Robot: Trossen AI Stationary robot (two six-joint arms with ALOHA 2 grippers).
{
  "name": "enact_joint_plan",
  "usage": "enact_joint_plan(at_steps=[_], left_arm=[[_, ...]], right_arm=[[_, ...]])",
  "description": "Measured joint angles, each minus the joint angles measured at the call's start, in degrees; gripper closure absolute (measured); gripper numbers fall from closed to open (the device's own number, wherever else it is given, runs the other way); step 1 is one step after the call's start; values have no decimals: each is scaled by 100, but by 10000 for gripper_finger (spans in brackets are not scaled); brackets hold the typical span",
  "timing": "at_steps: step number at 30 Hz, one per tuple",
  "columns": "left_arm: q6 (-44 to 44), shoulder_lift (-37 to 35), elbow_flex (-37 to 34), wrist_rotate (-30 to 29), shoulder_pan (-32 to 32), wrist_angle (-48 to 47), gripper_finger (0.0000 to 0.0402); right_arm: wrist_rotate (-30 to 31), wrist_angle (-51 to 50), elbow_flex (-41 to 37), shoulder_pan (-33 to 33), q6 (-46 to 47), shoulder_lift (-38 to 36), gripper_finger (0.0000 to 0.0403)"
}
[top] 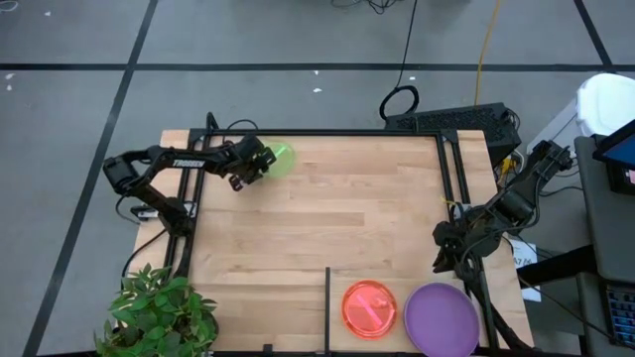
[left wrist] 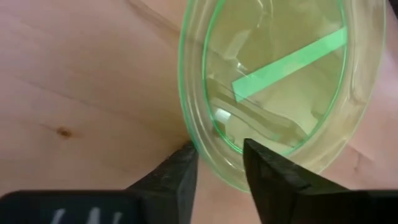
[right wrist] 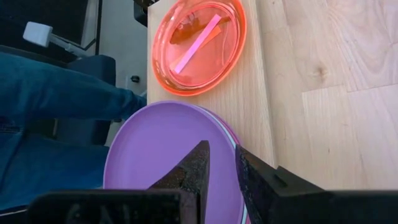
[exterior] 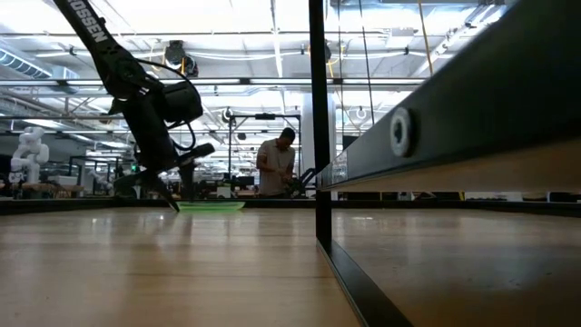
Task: Place and stack plates onto a shelf
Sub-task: Stack the green plate on top of the red plate on the shelf
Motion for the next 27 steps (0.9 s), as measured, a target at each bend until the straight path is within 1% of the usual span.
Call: enact_joint_plan(at_steps=[5, 16, 21, 27], left_arm=[[2, 7, -4, -158, -81, -33, 305], [22, 20, -9, -630, -346, -25, 345], [18, 24, -11, -750, -413, 2, 389], [60, 24, -11, -786, -428, 81, 396]], right_arm=[[0, 4, 0, 0, 2, 0, 339], [0, 6, 0, 0, 4, 0, 339], [-3, 9, 0, 2, 38, 0, 339], [-7, 59, 0, 0, 157, 0, 339]])
